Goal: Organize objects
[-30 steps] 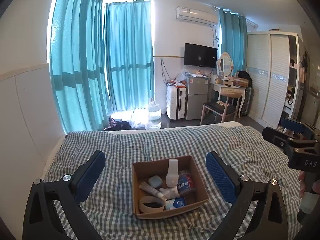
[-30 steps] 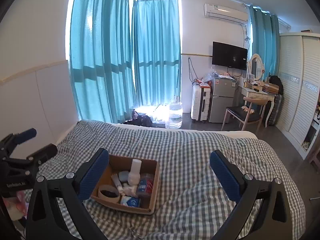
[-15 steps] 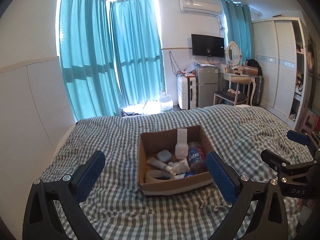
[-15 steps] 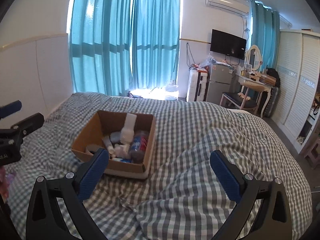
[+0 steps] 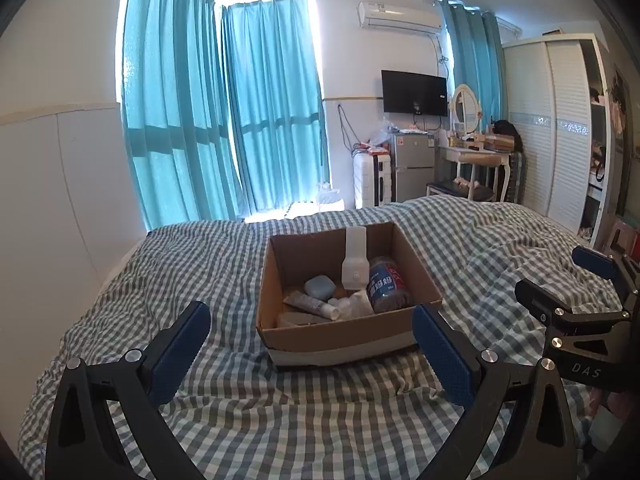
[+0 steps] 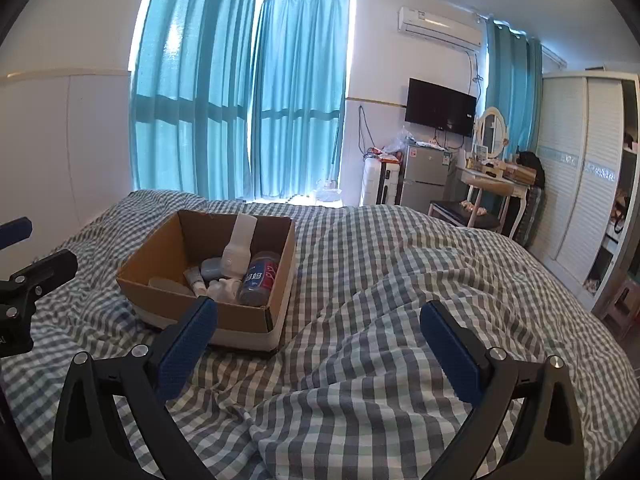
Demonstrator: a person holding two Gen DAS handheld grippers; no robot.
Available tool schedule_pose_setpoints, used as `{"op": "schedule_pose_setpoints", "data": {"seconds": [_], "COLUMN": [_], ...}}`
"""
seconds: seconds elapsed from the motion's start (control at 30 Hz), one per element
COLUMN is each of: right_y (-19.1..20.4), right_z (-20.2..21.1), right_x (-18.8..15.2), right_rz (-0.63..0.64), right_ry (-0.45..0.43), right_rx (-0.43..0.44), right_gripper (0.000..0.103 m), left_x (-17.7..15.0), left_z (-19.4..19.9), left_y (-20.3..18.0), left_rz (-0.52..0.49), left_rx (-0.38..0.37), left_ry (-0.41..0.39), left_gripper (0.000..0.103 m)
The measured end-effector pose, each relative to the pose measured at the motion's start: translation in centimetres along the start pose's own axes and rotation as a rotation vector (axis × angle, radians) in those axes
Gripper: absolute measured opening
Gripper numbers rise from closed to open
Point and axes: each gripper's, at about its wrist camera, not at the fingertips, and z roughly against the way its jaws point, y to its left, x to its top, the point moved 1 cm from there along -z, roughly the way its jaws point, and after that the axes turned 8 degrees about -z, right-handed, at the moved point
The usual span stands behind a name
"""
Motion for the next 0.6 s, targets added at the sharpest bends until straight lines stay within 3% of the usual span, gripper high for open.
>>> {"op": "schedule_pose_setpoints", "data": {"seconds": [0.6], "right_y": [0.12], "right_z": [-0.11], "right_x": [-0.51], "right_rz": [0.003], "right_ry": [0.005], "right_rx": [-0.004], "right_gripper": [0.102], "left_x": [-0.51], "left_z": [0.3], "left_y": [0.11], "left_rz": [0.013], "left_rx": [-0.014], "left_ry": [0.009], "left_gripper": [0.103]}}
